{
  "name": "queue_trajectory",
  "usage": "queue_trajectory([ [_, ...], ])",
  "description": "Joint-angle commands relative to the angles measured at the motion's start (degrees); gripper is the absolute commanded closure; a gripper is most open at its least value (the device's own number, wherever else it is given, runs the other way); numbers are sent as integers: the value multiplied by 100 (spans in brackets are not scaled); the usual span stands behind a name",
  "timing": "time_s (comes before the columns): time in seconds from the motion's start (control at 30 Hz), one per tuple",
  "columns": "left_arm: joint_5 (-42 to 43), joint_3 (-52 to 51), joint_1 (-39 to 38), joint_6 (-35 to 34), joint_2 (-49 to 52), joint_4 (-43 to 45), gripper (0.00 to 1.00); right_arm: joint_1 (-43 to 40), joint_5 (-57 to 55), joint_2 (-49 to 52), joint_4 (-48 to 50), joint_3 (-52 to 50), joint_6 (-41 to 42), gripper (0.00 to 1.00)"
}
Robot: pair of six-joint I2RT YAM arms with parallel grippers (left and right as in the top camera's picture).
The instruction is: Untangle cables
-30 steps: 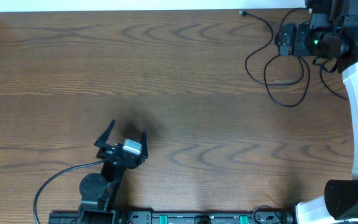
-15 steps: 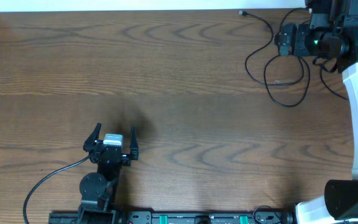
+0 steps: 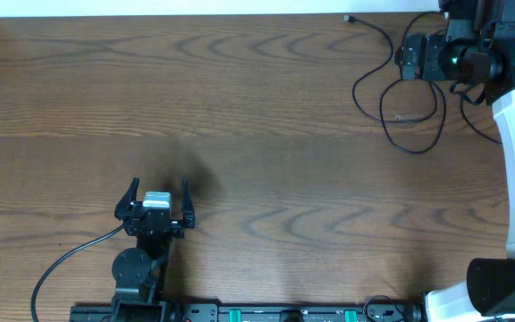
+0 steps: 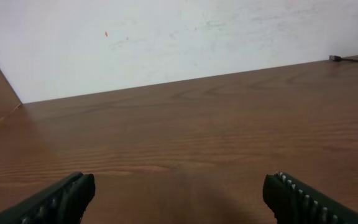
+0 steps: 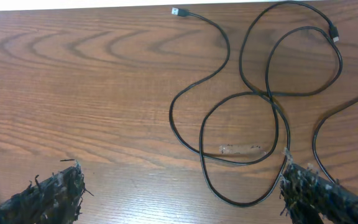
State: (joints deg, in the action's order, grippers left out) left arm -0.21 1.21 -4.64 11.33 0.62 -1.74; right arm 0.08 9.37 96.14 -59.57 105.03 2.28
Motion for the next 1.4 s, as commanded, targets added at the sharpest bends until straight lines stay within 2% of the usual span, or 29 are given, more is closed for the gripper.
queue_trajectory([
  [0.0,-219,-98,24,-72,-46,-229,9,39,0,-52,-11,24,-68,1],
  [1.13,-219,-98,24,-72,-37,-232,9,31,-7,-39,-11,24,-72,1],
  [1.37,-219,-98,24,-72,-39,-232,9,90,-306,-57,-26,22,-111,1],
])
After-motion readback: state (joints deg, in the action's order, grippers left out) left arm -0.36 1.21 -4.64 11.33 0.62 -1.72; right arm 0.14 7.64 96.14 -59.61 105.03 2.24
